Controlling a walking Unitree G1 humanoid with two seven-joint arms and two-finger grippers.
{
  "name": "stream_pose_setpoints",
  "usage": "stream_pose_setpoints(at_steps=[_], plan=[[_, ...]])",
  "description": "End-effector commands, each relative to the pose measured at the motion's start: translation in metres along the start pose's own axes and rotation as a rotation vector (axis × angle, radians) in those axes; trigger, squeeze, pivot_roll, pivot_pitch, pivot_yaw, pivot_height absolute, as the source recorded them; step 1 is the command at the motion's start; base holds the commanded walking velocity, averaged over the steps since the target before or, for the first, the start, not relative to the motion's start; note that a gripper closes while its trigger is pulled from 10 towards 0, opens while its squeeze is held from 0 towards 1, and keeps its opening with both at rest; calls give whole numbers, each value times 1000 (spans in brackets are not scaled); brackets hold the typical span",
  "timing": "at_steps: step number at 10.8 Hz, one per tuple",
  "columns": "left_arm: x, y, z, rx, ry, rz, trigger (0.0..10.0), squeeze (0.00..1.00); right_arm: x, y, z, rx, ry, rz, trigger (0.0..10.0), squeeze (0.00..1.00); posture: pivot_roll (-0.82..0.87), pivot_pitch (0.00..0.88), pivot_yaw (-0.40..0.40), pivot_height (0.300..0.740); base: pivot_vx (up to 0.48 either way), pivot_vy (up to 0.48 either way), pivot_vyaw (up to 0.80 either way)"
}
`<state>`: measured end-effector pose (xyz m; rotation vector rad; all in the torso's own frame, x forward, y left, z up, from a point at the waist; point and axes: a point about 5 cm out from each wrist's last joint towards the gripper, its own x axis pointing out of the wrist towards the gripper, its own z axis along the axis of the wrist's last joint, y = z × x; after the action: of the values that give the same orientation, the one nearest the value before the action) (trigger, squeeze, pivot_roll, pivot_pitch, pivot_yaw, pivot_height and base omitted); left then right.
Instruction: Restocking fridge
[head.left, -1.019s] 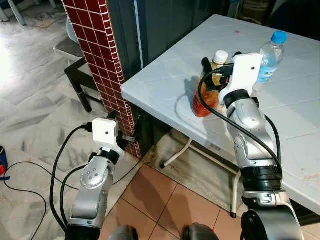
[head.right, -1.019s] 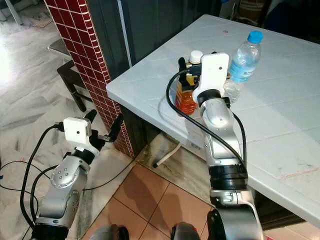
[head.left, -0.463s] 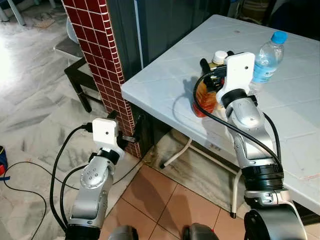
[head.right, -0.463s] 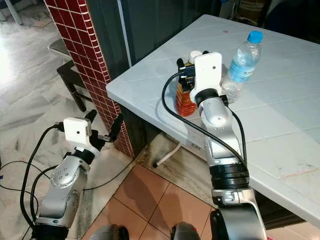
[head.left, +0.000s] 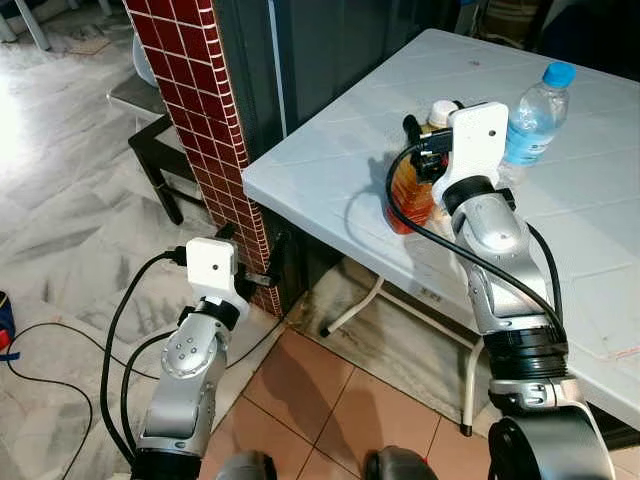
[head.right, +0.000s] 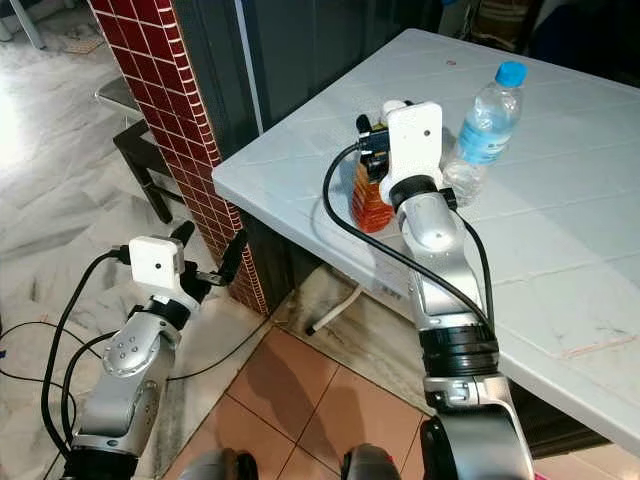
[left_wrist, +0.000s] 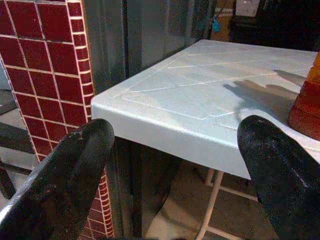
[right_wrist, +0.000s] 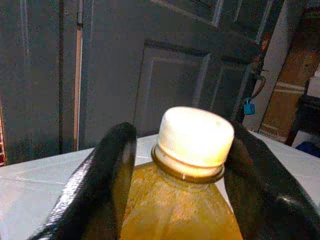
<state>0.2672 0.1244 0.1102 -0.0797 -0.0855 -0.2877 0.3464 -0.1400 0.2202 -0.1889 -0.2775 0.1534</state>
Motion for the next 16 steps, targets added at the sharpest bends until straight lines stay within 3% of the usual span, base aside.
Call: stream_pose_setpoints(at_steps=[1, 10, 11, 12, 16], plan=[[1, 2, -2, 20, 13, 2, 10000, 0, 4, 2, 7, -2, -17, 16, 0, 0, -57, 45, 39, 740, 0, 0, 0], [3, 2, -3, 36, 21, -5, 10000, 0, 4, -5, 11, 9, -21, -25, 0, 0, -59, 48, 42, 740, 0, 0, 0], [3, 2, -3, 36, 20, -6, 10000, 0, 1, -7, 11, 14, -22, -43, 2196, 0, -59, 48, 42, 740, 0, 0, 0], [3, 2, -3, 37, 21, -6, 10000, 0, -5, -8, 9, 23, -17, -89, 10000, 1000, -61, 47, 43, 740, 0, 0, 0], [4, 1, -4, 36, 27, -18, 10000, 0, -13, -2, 9, 1, 12, -129, 10000, 1000, -67, 49, 51, 740, 0, 0, 0]])
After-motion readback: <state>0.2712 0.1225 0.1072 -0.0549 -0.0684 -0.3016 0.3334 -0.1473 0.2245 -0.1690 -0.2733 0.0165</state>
